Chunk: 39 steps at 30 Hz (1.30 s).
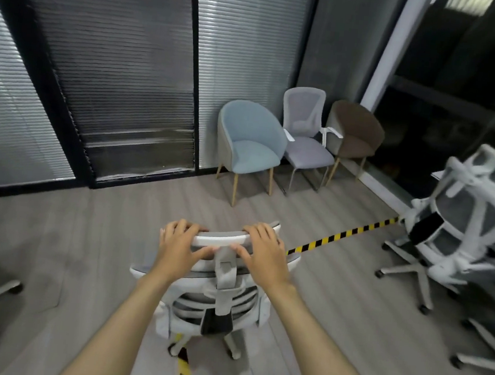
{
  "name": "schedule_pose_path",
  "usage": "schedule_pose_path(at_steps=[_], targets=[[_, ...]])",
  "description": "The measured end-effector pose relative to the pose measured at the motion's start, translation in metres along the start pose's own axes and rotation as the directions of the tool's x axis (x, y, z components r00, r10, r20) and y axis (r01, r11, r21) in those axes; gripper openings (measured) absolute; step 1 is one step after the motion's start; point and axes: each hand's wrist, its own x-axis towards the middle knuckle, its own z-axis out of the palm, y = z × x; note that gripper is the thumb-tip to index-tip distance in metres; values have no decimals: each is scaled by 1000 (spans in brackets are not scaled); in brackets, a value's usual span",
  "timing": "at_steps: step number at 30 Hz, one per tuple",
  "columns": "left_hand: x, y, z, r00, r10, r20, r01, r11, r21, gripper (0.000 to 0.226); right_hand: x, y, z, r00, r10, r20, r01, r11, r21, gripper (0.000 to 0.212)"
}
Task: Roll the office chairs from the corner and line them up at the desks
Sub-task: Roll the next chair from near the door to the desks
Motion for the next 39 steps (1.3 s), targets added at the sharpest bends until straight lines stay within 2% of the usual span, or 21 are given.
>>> schedule_pose_path(at_steps=[4, 10, 14, 18, 26, 32, 39], targets=[[-69, 71, 24, 998, 56, 9, -57, 998, 25, 61, -89, 35, -52, 999, 48, -5, -48, 999, -18, 51], [-172, 176, 50, 985, 157, 64, -157, 988, -14, 49, -221, 75, -126, 978, 207, 20, -207, 978, 13, 64], [-243, 237, 65, 958, 259, 126, -262, 965, 4, 48, -315, 96, -177, 955, 296, 2, -296, 954, 48, 51], [-318, 299, 78, 926, 336, 174, -339, 941, -12, 45, -413, 116, -224, 934, 358, -11, -358, 934, 2, 52], [-447, 409, 99, 832, 485, 268, -476, 873, -104, 45, -591, 133, -311, 867, 480, -132, -492, 866, -86, 40], [-515, 495, 132, 756, 594, 275, -562, 804, -192, 47, -704, 166, -362, 821, 502, -273, -543, 834, -96, 41], [-590, 603, 177, 725, 663, 186, -629, 748, -213, 59, -815, 214, -421, 718, 562, -412, -661, 736, -147, 61]])
